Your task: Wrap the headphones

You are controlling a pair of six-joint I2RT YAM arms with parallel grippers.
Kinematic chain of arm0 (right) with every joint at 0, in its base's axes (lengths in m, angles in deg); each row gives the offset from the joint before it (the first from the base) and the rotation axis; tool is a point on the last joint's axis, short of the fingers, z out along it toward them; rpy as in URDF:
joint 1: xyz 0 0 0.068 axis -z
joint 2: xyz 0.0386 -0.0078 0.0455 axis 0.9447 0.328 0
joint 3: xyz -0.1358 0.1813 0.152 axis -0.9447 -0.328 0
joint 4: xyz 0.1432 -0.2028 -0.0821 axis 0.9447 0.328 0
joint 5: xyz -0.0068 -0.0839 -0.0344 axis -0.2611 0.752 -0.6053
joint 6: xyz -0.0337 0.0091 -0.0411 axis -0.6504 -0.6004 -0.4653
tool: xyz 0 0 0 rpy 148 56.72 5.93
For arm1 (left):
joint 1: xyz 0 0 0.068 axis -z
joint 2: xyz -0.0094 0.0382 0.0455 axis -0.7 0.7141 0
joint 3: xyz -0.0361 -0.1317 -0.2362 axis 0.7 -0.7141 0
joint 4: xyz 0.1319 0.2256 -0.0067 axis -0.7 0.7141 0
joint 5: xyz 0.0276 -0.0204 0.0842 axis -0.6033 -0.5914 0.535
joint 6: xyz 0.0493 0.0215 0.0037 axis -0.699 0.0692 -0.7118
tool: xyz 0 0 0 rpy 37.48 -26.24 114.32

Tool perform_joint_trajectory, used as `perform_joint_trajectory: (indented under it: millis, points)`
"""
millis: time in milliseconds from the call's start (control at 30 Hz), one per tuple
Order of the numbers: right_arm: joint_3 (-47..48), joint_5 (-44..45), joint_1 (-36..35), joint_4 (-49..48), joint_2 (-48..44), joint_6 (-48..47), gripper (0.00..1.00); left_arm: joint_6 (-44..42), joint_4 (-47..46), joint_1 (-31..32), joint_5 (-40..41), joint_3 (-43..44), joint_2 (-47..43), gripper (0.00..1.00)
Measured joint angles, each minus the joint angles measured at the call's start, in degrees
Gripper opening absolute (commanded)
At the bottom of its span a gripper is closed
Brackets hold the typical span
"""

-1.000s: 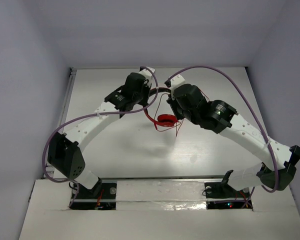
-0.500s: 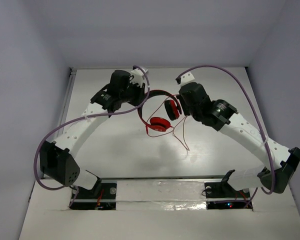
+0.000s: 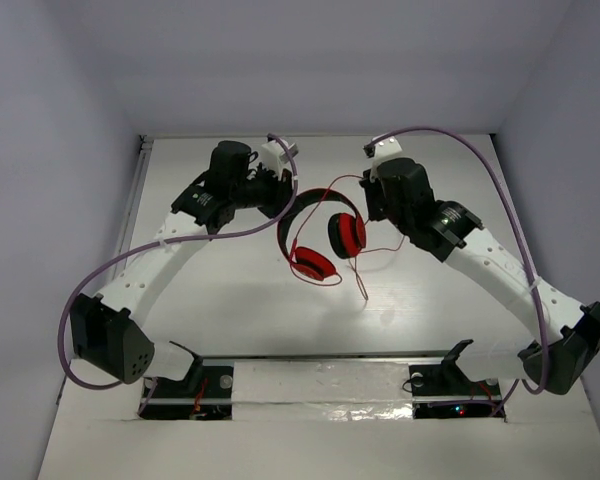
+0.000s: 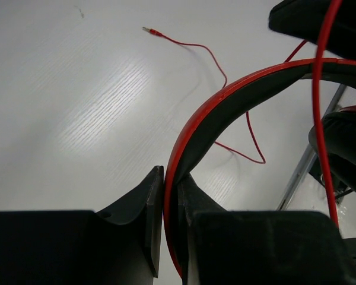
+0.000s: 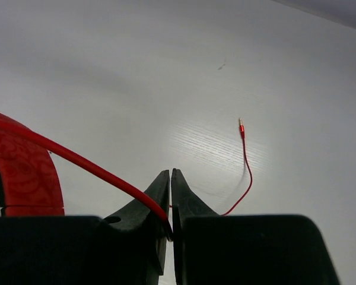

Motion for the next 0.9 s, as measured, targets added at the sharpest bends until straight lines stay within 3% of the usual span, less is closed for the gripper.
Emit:
perform_joint_trajectory:
  millis: [233,367,633,800,900]
  points:
    - [-6.8,-6.6,0.3,-5.9,-2.6,1.7,0.24,4.3,-4.2,-3.7,-5.7,-0.8,-1.9,0.0]
    - [-12.3,-10.6,0.3,-11.4,-6.3,4.1,0.24,8.2,-7.6,-5.4,-6.6,-0.8,-4.2,0.0]
    - [-31.3,-22.1,0.3,-39.3,-11.0,9.3,0.31,12.6,-7.0,-5.7,-3.5,4.1,-4.8,0.0]
    - [-33.2,-29.6,0.3,-52.1,-5.0,11.0,0.3,15.2,-5.9,-6.9,-2.0,7.0,-4.8,0.0]
    - [-34.0,-33.6,0.3,-60.3,-0.3,12.3,0.24,16.3,-4.3,-7.4,-1.3,9.0,-4.8,0.0]
